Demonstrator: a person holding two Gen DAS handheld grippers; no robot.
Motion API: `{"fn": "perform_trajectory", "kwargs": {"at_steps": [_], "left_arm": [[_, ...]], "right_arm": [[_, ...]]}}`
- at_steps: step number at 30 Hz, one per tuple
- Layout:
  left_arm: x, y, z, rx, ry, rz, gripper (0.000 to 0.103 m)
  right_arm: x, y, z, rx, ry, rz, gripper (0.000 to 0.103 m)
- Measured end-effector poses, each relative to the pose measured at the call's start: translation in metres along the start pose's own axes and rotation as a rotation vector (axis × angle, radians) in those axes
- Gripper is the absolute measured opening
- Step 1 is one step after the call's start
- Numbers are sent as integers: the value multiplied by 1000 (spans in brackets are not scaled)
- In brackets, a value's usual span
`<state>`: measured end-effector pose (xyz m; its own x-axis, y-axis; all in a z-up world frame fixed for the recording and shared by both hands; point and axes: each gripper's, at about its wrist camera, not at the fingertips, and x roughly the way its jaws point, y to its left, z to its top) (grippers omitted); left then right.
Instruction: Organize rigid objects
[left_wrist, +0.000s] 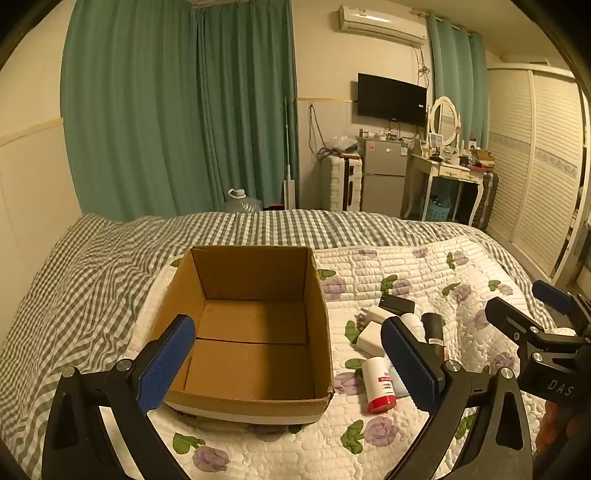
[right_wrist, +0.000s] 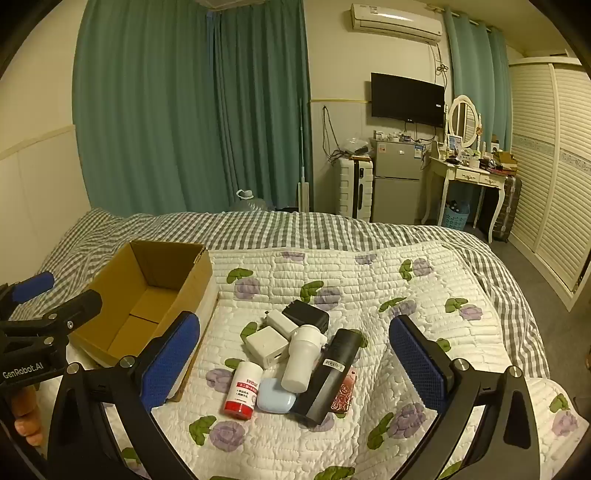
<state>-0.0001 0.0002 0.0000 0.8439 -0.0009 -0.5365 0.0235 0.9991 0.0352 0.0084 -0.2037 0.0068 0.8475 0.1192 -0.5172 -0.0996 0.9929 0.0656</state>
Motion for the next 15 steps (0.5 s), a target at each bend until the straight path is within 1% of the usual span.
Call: {"fn": "perform_trajectory", "kwargs": {"at_steps": [15], "left_arm": [[2,3,-5,-3,12,5,102]], "right_arm": [[0,0,-1,-1,2,-1,103]]}}
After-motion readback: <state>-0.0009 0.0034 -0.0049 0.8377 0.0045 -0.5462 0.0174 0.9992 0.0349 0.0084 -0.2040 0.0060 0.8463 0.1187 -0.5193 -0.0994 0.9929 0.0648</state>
